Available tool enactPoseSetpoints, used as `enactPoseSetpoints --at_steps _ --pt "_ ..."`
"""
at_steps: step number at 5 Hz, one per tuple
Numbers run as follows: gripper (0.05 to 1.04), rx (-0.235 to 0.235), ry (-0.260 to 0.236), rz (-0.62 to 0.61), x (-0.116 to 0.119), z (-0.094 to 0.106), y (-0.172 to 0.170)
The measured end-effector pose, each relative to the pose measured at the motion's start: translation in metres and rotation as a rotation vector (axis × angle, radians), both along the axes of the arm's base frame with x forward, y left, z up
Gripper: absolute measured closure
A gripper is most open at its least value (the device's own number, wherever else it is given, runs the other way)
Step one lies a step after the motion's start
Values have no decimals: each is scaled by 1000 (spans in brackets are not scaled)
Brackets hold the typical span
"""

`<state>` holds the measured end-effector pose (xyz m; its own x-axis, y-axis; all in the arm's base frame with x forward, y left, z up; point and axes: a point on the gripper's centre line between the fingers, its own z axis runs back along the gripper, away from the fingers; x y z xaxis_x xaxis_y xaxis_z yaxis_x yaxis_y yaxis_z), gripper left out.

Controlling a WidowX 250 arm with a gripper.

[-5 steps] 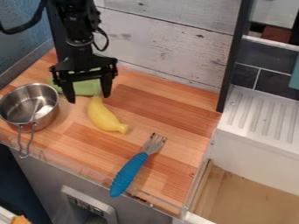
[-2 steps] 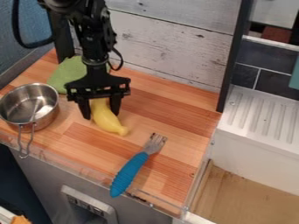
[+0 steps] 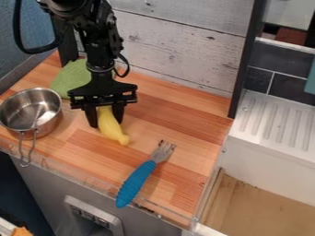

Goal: Move the yellow thing on the right side

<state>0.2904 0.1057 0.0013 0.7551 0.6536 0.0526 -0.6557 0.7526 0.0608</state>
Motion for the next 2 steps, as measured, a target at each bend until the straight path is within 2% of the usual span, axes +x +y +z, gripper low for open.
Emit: enactPoseSetpoints --at_steps 2 --pt "526 -1 -47 -18 2 25 -5"
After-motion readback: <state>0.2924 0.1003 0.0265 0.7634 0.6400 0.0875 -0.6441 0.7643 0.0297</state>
